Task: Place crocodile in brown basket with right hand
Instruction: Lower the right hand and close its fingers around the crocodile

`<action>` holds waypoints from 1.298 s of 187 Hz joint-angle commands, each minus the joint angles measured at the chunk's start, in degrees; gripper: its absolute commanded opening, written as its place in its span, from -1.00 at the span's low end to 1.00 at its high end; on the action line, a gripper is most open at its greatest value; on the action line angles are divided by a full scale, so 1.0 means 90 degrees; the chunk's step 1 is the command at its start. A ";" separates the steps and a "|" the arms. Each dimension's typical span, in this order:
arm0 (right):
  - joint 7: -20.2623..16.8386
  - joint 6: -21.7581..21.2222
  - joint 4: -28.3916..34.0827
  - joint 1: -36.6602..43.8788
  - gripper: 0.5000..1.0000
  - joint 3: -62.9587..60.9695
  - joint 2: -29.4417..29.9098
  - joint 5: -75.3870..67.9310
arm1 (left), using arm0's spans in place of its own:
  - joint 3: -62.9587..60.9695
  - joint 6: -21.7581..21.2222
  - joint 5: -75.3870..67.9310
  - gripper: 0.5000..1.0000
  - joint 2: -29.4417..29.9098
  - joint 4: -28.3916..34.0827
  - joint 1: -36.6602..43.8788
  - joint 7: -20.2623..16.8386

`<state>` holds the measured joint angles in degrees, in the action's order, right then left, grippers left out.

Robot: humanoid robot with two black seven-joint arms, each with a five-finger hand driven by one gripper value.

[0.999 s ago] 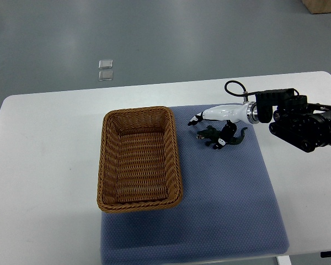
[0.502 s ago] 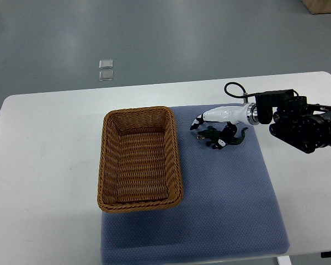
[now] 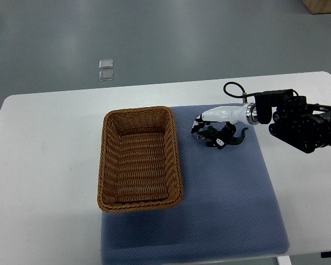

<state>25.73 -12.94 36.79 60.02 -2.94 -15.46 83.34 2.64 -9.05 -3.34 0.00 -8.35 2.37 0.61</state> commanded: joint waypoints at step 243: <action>0.0218 0.0003 0.0062 0.0060 -1.00 -0.0005 -0.0079 -0.0002 | 0.0000 0.0000 0.0000 1.00 0.0000 0.0000 0.0000 0.0000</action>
<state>27.46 -12.93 37.36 60.49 -2.98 -16.04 83.34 2.64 -9.05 -3.34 0.00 -8.35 2.37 0.61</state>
